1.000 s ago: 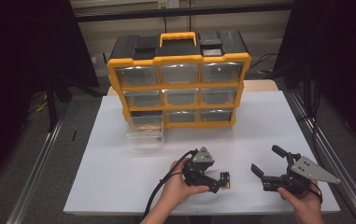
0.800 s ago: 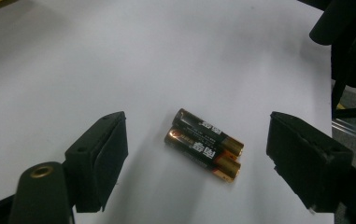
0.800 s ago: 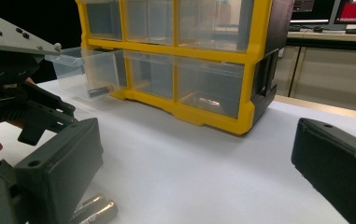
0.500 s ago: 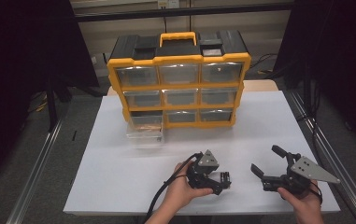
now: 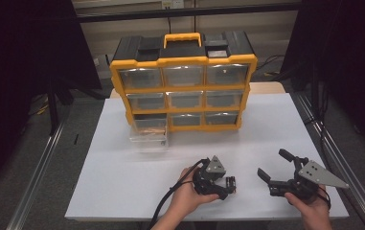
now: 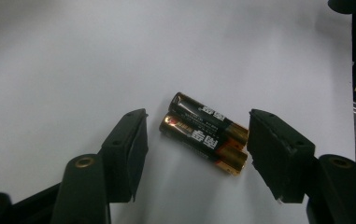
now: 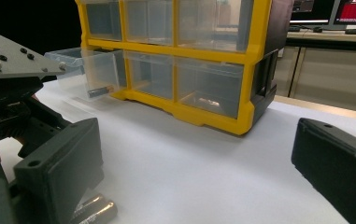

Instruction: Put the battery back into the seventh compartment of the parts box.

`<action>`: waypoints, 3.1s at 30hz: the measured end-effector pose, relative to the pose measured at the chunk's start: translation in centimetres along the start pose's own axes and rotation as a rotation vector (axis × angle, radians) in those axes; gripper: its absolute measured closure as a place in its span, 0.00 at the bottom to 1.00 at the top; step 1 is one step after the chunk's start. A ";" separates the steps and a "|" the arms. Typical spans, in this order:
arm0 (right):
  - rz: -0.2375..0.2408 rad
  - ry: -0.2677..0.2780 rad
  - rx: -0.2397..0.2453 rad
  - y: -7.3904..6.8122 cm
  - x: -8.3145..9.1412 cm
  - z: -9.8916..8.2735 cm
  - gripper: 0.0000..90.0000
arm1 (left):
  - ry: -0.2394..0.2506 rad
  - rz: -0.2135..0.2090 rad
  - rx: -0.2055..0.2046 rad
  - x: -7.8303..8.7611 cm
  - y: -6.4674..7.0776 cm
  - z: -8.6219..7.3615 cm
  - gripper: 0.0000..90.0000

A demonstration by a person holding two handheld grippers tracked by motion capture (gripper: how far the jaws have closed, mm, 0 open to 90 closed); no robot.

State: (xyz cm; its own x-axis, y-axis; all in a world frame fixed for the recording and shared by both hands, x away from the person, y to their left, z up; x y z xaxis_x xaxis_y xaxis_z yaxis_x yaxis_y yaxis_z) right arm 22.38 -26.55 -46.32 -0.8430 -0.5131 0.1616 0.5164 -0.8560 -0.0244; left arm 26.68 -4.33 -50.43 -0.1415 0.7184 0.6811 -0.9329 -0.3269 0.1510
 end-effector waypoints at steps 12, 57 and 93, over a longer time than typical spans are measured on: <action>-0.003 -0.002 0.001 0.1 0.1 0.0 0.02 | -0.030 0.000 0.005 0.1 0.0 -0.5 0.58; -0.006 0.001 0.001 0.0 0.1 0.1 0.02 | -0.023 0.088 0.192 7.1 -4.7 0.5 0.86; -0.004 -0.003 0.022 -0.1 0.0 0.1 0.02 | 0.030 0.117 0.271 13.2 -8.1 3.2 0.86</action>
State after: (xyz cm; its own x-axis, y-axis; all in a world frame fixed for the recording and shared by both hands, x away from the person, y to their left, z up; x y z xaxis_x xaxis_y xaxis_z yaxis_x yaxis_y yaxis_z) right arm 22.36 -26.47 -46.26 -0.8446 -0.5094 0.1647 0.5162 -0.8565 -0.0024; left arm 33.38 5.81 -40.36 -0.2568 0.6828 0.6840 -0.7879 -0.5578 0.2611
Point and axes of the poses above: each handheld gripper's, and its own axes: x roughly backward along the jaws, z roughly out of its top, y roughly to its right, the point moved 4 cm from there along -x, roughly forward along the jaws, and after that the axes turned 2 degrees about -y, right-handed, at the moved point
